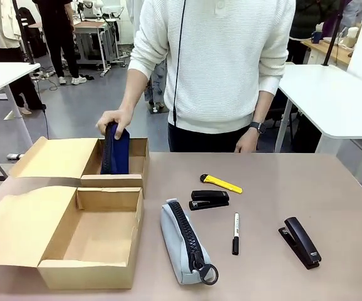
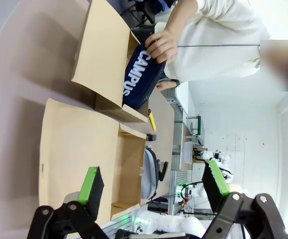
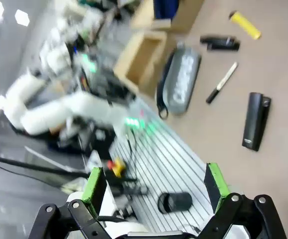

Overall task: Place items inside the box.
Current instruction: Pick up a Pencil pouch or Stapler and place it inside the Mailer Box closest to the robot.

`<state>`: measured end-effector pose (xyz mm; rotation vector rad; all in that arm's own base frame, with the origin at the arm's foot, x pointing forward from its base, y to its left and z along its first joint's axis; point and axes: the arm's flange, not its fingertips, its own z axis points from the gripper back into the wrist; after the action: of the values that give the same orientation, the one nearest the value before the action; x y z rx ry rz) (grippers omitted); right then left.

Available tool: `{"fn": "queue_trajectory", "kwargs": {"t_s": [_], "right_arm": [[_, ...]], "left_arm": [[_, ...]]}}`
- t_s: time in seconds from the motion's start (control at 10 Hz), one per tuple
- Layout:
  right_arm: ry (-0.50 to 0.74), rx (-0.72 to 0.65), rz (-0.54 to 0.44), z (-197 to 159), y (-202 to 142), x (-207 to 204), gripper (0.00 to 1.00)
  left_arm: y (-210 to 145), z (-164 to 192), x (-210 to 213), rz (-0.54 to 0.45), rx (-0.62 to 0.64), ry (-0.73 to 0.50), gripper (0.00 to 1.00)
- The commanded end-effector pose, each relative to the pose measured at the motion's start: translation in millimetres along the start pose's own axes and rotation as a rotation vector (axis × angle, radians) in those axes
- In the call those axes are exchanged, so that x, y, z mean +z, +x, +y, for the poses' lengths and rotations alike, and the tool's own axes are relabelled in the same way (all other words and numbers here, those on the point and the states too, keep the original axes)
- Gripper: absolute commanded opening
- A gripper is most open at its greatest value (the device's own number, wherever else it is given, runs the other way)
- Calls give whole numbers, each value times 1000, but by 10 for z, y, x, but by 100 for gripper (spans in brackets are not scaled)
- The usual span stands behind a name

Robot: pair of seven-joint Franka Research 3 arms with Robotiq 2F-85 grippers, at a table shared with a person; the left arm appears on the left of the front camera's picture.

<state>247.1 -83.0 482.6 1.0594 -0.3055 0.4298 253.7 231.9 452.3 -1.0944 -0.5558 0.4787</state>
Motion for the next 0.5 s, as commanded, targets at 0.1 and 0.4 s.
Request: {"fn": "queue_trajectory", "kwargs": {"t_s": [0.1, 0.4], "right_arm": [[-154, 206, 187, -155, 211, -1078, 100], [-91, 112, 222, -30, 459, -831, 100]], "left_arm": [[3, -6, 6, -9, -17, -22, 100], [3, -6, 6, -9, -17, -22, 100]]}}
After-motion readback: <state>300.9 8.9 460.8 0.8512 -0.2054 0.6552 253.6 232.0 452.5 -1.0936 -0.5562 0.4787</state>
